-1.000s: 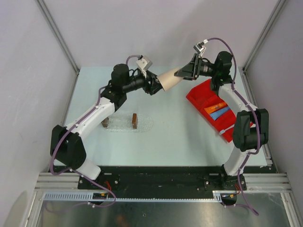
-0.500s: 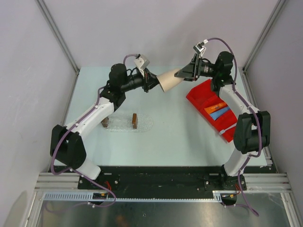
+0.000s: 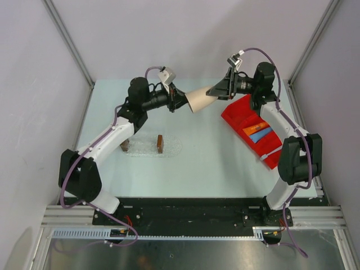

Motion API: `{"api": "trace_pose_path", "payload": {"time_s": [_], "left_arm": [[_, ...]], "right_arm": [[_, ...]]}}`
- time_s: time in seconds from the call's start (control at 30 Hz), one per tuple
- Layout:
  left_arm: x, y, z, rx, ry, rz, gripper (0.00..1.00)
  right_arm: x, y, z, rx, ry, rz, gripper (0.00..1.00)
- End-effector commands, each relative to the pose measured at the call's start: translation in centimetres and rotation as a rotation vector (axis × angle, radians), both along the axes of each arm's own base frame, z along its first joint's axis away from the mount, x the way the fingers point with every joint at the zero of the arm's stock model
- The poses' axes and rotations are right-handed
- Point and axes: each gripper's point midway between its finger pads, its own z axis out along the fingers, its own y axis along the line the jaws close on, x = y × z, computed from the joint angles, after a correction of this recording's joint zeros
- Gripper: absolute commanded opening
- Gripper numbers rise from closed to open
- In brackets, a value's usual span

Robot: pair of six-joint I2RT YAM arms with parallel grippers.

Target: Prepare toiletry sets of a toothbrush and toothpaste on the tray

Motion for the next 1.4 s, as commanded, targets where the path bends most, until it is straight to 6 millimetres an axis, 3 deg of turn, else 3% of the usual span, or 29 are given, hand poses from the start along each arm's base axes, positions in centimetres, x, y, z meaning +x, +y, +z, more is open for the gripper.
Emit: {"api": "trace_pose_path", "payload": {"time_s": [0.0, 0.03, 0.07, 0.5, 0.77, 1.07, 1.1, 1.37], "left_arm": [[-3.2, 0.7, 5.4, -0.094, -0.062, -0.079, 0.0], [-3.0, 1.2, 5.1, -0.079, -0.063, -0.067, 0.0], [-3.0, 1.4, 4.9, -0.07, -0.062, -0.058, 0.0], [-4.5, 4.0, 4.2, 0.055, -0.114, 0.004, 0.0], [-4.4, 6.2, 1.8, 0.23, -0.098, 0.075, 0.0], [-4.0, 9.6, -1.4, 0.485, -0.073, 0.157, 0.0], [-3.9, 9.7, -1.0, 0.498, -0.075, 0.161, 0.0], [-3.0, 10.6, -3.8, 0.676, 0.019, 0.165, 0.0]], "right_arm": [[-0.8, 0.3, 0.9, -0.013, -0.17, -0.015, 0.59], [-0.8, 0.2, 0.9, -0.017, -0.167, -0.02, 0.72], [-0.7, 0.1, 0.8, -0.02, -0.175, -0.023, 0.77], [-0.7, -0.6, 0.8, -0.055, -0.21, -0.07, 0.98], [0.3, -2.9, 1.1, -0.128, -0.288, -0.183, 1.0], [0.2, -3.7, -0.7, -0.255, -0.278, -0.225, 1.0], [0.2, -3.7, -0.7, -0.258, -0.28, -0.225, 1.0], [-0.2, -3.8, -1.5, -0.291, -0.273, -0.223, 1.0]]}}
